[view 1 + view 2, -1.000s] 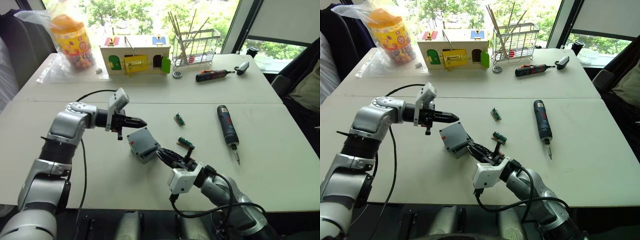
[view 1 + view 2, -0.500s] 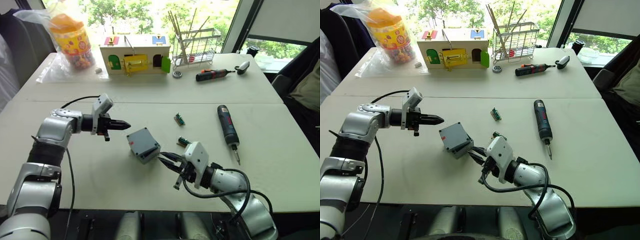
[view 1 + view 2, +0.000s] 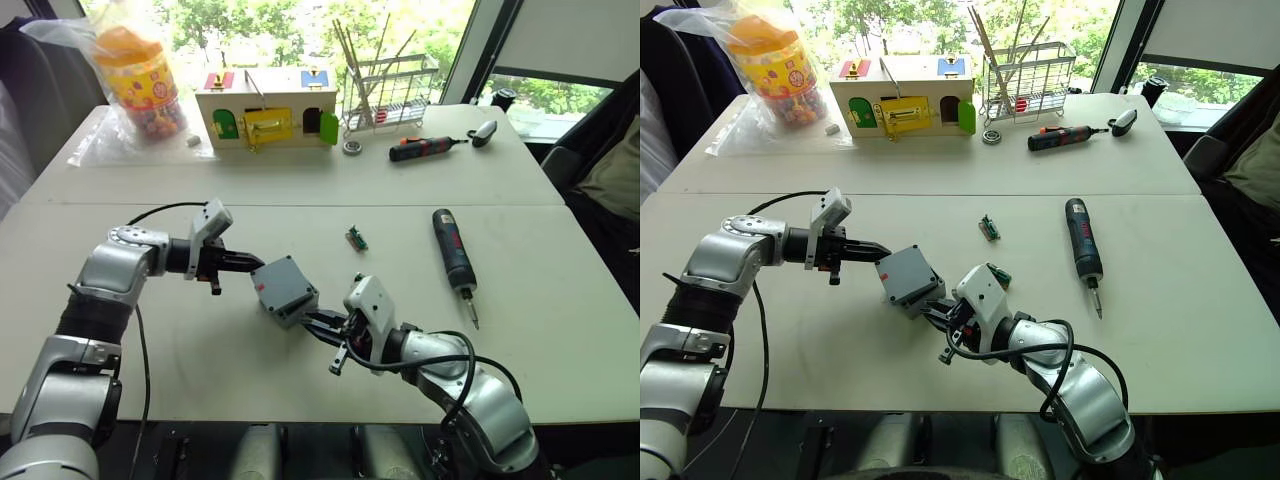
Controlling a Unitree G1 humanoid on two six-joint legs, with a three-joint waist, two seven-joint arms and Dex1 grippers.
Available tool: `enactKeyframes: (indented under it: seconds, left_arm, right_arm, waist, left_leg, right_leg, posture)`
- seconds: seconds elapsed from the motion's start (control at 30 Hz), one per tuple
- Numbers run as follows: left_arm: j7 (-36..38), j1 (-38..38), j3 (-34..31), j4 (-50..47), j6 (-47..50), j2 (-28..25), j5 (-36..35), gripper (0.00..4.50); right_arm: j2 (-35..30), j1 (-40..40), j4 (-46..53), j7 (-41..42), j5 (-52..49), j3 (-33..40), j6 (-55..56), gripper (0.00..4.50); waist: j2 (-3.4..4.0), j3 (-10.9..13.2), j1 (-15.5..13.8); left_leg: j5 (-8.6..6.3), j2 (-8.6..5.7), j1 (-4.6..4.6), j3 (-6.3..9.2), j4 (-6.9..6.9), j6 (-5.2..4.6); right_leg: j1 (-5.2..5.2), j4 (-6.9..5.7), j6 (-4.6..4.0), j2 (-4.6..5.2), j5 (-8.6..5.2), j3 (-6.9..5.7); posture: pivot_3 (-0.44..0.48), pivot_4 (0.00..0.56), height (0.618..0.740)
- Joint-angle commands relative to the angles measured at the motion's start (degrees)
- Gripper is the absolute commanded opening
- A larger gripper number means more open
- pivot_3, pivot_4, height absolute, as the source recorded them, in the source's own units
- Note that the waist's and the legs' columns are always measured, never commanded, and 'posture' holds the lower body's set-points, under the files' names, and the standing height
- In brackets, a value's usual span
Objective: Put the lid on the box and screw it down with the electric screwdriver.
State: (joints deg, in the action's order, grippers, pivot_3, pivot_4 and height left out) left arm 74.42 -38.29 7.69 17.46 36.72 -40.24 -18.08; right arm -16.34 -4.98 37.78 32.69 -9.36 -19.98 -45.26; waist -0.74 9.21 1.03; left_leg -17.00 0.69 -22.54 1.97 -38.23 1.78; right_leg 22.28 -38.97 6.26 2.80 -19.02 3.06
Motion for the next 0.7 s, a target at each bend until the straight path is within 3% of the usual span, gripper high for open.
enactKeyframes:
  seconds: [0.03,0.7]
  left_arm:
    - [0.6,0.0,-0.1,-1.9,-0.9,-0.5,0.0,0.00]
    - [0.7,1.3,0.0,-6.9,1.7,-0.5,-1.3,0.00]
  right_arm:
    - [0.9,-0.6,0.3,-1.4,-1.3,0.4,1.3,0.55]
    - [1.7,-2.0,-3.8,-4.3,-3.4,0.4,2.9,0.55]
  waist:
    - [0.00,0.0,0.0]
    - [0.00,0.0,0.0]
  left_leg:
    - [0.00,0.00,0.00,0.00,0.00,0.00]
    - [0.00,0.01,0.00,-0.02,0.01,0.00]
  right_leg:
    - [0.00,0.00,0.00,0.00,0.00,0.00]
    - [0.00,0.00,0.00,0.00,0.00,0.01]
  posture:
    - [0.000,0.150,0.736]
    - [0.000,0.150,0.736]
